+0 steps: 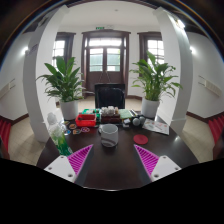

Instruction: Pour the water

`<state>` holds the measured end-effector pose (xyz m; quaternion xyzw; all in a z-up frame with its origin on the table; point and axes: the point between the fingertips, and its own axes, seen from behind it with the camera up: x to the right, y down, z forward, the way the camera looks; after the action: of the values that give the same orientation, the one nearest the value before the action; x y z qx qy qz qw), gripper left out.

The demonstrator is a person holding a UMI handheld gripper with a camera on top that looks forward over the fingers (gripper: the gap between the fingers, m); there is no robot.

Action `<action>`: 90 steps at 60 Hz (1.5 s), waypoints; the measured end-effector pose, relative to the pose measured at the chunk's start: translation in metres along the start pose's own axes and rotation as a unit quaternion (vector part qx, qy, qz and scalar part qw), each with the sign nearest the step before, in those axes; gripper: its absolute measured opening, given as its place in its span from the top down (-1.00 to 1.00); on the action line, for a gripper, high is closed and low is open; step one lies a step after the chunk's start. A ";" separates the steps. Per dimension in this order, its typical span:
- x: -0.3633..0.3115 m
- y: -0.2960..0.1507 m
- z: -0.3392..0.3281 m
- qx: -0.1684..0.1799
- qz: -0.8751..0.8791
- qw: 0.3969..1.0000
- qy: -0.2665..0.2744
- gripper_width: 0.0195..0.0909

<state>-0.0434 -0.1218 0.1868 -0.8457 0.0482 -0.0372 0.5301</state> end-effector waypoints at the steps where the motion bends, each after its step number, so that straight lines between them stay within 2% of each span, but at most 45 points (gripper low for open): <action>1: -0.001 0.000 0.000 0.003 -0.001 1.000 -0.002 -0.70; 12: -0.055 0.037 0.014 0.017 0.003 1.000 -0.020 -0.70; 25: -0.162 0.079 0.041 0.020 0.022 0.996 -0.082 -0.72; 30: -0.191 0.078 0.059 0.025 0.023 0.995 -0.096 -0.72; 45: -0.220 0.052 0.124 0.023 -0.032 0.997 -0.064 -0.72; 58: -0.256 0.033 0.163 0.052 -0.032 0.994 -0.089 -0.66; 62: -0.253 0.029 0.171 0.061 -0.029 0.994 -0.080 -0.42; 64: -0.250 0.026 0.174 0.069 -0.026 0.995 -0.072 -0.19; 65: -0.250 0.023 0.174 0.074 -0.027 0.994 -0.072 0.06; 70: -0.250 0.025 0.175 0.081 -0.014 0.994 -0.074 0.16; 73: -0.250 0.024 0.173 0.087 -0.001 0.993 -0.078 0.32; 74: -0.251 0.024 0.173 0.089 0.000 0.993 -0.080 0.43; 75: -0.250 0.024 0.172 0.091 -0.001 0.992 -0.083 0.43; 76: -0.249 0.022 0.172 0.095 0.002 0.992 -0.084 0.55; 78: -0.247 0.023 0.174 0.099 0.006 0.991 -0.084 0.56; 80: -0.247 0.023 0.174 0.100 0.010 0.991 -0.084 0.66; 90: -0.247 0.023 0.176 0.094 -0.003 0.992 -0.088 0.67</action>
<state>-0.2696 0.0551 0.0870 -0.7924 -0.0050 0.0308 0.6091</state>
